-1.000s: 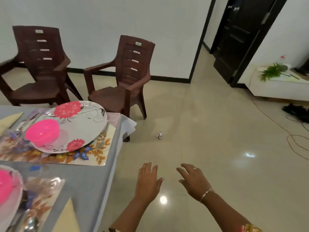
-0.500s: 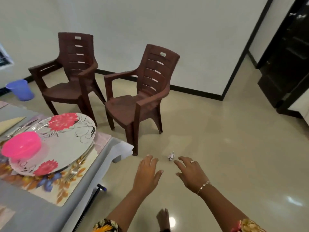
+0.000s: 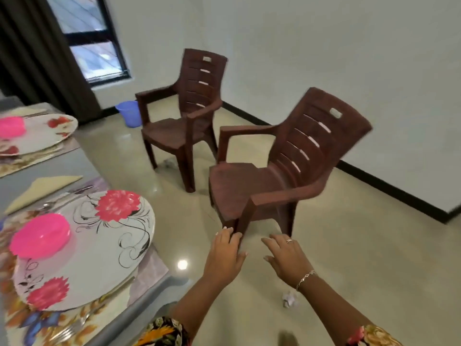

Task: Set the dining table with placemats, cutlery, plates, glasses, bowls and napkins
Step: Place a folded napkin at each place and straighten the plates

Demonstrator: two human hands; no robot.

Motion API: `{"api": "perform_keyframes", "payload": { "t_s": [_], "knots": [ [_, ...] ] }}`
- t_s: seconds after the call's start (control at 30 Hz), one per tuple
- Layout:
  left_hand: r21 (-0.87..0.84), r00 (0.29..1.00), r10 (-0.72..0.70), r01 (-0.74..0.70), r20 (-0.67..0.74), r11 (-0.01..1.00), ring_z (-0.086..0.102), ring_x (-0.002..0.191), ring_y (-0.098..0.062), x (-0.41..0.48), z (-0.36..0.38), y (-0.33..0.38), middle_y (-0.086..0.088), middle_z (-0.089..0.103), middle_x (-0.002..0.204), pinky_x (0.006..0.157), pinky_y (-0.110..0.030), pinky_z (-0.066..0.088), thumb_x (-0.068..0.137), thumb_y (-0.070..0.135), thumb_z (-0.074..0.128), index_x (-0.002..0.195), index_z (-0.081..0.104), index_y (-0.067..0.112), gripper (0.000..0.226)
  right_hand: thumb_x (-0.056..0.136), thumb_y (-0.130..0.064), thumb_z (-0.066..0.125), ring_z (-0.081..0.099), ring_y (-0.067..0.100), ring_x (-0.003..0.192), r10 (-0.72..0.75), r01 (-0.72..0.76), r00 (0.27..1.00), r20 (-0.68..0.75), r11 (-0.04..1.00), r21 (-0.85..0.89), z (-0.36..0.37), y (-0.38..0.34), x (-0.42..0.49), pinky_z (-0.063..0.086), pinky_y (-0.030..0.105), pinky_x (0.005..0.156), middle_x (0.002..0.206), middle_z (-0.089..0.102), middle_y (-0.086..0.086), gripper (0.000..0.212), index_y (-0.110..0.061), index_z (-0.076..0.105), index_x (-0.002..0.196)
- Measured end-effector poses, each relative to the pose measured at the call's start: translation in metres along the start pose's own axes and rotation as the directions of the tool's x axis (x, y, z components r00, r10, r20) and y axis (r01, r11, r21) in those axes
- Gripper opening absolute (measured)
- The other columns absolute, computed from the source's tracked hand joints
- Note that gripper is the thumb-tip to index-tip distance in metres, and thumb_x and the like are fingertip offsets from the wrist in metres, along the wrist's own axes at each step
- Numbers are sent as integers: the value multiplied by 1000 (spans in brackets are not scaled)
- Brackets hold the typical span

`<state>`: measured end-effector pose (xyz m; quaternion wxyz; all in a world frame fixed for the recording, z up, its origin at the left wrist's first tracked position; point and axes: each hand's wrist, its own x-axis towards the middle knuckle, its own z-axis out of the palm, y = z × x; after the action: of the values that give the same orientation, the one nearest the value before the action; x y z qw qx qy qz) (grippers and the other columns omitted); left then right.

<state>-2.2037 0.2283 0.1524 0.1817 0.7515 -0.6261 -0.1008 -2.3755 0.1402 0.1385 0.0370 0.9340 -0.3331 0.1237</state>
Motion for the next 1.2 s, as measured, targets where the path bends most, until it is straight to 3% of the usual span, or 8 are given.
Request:
{"api": "perform_keyframes", "payload": {
  "t_s": [0.13,0.23,0.4,0.5,0.63,0.93,1.07,1.2],
  "knots": [
    [19,976,-183,186,-120,982,37,133,-27,47,-8,-18,-11,43,140,112,-35,28,92,37,46,133,47,11,49,41,-33,90,68,16,78,-222,222,975,-8,974,42,25,28,89,54,25,58,92,67,-1,60,-21,68,96],
    [13,913,-302,317,-275,948,63,101,-28,69,-15,-35,-12,65,107,85,-36,52,79,38,50,106,63,11,41,45,-34,88,68,16,80,-373,374,927,-32,921,106,32,39,146,54,24,59,94,67,-3,58,-24,68,98],
    [44,760,-451,530,-467,847,46,98,-19,75,-29,-55,-7,65,98,88,-32,43,77,43,42,104,47,19,36,47,-35,88,67,15,77,-605,606,793,-80,767,211,46,27,222,54,25,58,92,66,-3,60,-23,63,100],
    [21,663,-551,649,-506,761,58,91,-23,69,-40,-68,-8,64,97,80,-31,50,76,42,46,103,47,18,37,46,-36,89,67,16,75,-696,694,709,-112,661,286,58,-1,257,54,25,57,92,66,-2,68,-24,53,103],
    [-19,505,-656,784,-561,620,64,85,-27,57,-52,-101,-10,65,97,79,-33,52,72,40,53,101,53,15,38,47,-34,89,67,19,75,-831,834,525,-185,458,309,70,-59,305,53,26,54,92,66,0,70,-23,48,104],
    [-157,266,-672,852,-691,499,48,99,-13,24,-67,-181,-1,66,101,86,-25,45,82,45,42,109,47,21,36,54,-27,84,67,19,85,-964,961,112,-242,44,273,95,-190,380,55,27,66,101,65,-1,63,-25,50,107],
    [-97,237,-675,903,-699,417,59,95,-13,3,-71,-208,1,66,100,78,-23,53,87,51,35,107,54,22,40,51,-29,86,65,15,90,-972,963,-68,-223,-122,239,105,-238,403,55,27,74,105,64,-5,63,-29,53,105],
    [-137,104,-668,944,-737,299,67,89,-14,-6,-62,-214,1,68,99,76,-23,55,97,53,9,101,64,21,64,75,-45,51,64,12,86,-942,935,-215,-259,-275,225,102,-275,412,54,26,72,100,65,-6,35,-31,51,107]
  ]
}}
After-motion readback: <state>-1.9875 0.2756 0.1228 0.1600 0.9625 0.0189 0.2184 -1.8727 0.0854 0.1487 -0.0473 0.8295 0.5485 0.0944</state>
